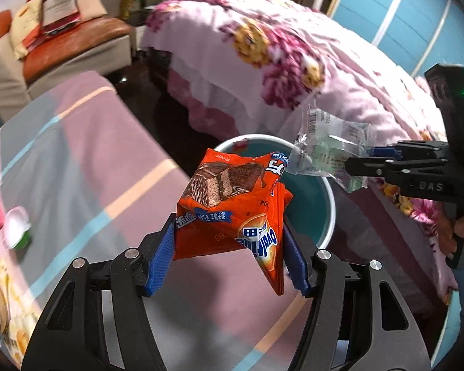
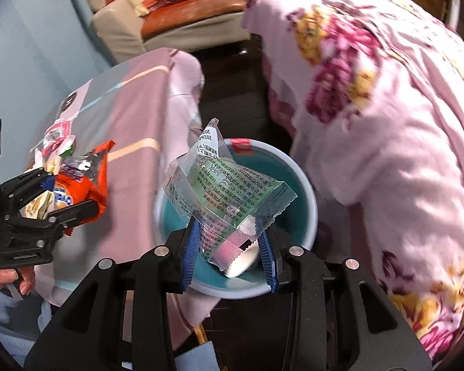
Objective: Collect trash
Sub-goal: 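Carry wrapper and bag over the wastebasket and open the left gripper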
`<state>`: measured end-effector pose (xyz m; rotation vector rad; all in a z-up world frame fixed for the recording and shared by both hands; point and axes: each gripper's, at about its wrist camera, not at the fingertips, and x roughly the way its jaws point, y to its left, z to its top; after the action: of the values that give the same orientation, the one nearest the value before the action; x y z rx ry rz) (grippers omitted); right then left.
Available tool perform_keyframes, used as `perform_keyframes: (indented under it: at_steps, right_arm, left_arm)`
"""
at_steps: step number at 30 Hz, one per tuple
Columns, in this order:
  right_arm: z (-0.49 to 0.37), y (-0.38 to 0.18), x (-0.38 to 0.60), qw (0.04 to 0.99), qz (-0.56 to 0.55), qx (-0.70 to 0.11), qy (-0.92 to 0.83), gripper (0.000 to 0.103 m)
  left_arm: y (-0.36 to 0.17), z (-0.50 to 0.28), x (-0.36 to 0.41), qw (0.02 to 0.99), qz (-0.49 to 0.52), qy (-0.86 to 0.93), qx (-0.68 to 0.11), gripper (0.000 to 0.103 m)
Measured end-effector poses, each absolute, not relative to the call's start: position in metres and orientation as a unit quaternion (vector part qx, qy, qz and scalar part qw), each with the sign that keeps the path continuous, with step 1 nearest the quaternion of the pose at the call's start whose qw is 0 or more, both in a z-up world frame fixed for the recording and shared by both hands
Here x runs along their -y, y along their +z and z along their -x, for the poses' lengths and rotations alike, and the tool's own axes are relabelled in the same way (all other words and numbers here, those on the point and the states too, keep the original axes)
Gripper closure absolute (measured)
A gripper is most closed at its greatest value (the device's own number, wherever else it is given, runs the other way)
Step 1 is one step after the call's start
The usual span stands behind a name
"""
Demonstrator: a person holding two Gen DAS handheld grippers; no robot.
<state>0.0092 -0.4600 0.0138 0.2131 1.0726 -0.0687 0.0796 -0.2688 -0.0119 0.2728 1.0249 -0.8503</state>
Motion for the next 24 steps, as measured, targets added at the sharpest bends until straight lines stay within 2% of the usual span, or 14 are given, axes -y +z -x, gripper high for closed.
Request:
perform_keyframes:
  at_steps: [12,24]
  right_arm:
    - [0.005,-0.006,0.496,0.847,-0.124,-0.514,-0.048,0.069]
    - [-0.009,-0.017,0.506,0.840,-0.135,-0.522,-0.053,0.069]
  left_arm:
    - [-0.038,-0.084,0.317,0.767,-0.169,-0.383,-0.487,0.039]
    - [-0.036,-0.092,0.329,0.779,-0.180,-0.377,-0.467,0.036]
